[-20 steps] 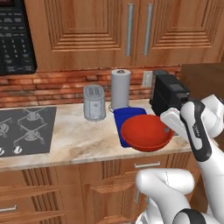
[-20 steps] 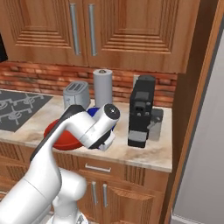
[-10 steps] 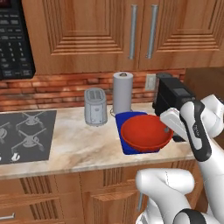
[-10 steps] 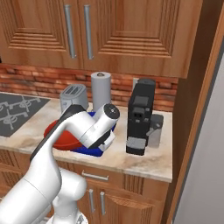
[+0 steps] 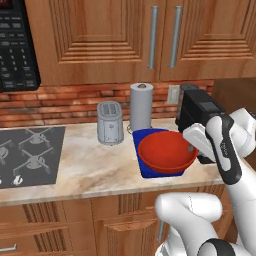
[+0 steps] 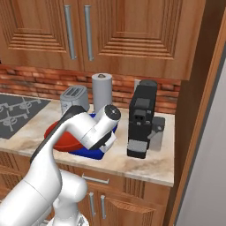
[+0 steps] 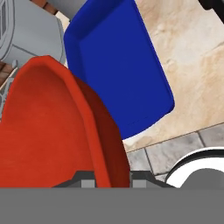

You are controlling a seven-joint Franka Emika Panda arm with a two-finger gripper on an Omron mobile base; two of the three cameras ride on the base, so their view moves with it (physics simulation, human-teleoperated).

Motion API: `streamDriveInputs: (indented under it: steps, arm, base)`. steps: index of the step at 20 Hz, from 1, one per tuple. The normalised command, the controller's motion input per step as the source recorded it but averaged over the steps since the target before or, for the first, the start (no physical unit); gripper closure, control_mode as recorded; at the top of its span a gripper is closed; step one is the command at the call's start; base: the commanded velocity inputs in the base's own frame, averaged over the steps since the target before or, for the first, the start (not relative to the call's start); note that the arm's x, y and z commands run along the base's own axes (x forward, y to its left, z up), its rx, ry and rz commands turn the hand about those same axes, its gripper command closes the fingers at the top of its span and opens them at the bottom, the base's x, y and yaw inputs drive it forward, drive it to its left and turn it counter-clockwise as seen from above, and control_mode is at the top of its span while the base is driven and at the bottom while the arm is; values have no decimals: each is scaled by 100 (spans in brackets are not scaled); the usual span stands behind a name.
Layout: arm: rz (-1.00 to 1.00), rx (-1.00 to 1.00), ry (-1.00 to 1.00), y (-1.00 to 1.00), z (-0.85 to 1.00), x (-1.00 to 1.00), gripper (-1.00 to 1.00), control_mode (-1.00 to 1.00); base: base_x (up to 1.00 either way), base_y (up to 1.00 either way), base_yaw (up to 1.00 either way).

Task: Place the two vegetables and bowl onto the tray for setting up a vegetable dip station.

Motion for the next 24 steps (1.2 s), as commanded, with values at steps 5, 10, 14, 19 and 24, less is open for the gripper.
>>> streamDriveInputs:
  steps: [5, 10, 14, 19, 24]
  arm:
    - [0, 0, 0, 0, 0, 0, 100, 100]
    - [0, 0, 0, 0, 0, 0, 100, 100]
    - [0, 0, 0, 0, 0, 0, 100, 100]
    - [0, 0, 0, 0, 0, 0, 100, 100]
    - [0, 0, 0, 0, 0, 0, 100, 100]
  base:
    - [25, -20, 2]
    - [24, -20, 2]
    - [27, -19, 1]
    - [28, -17, 0]
    - [29, -15, 0]
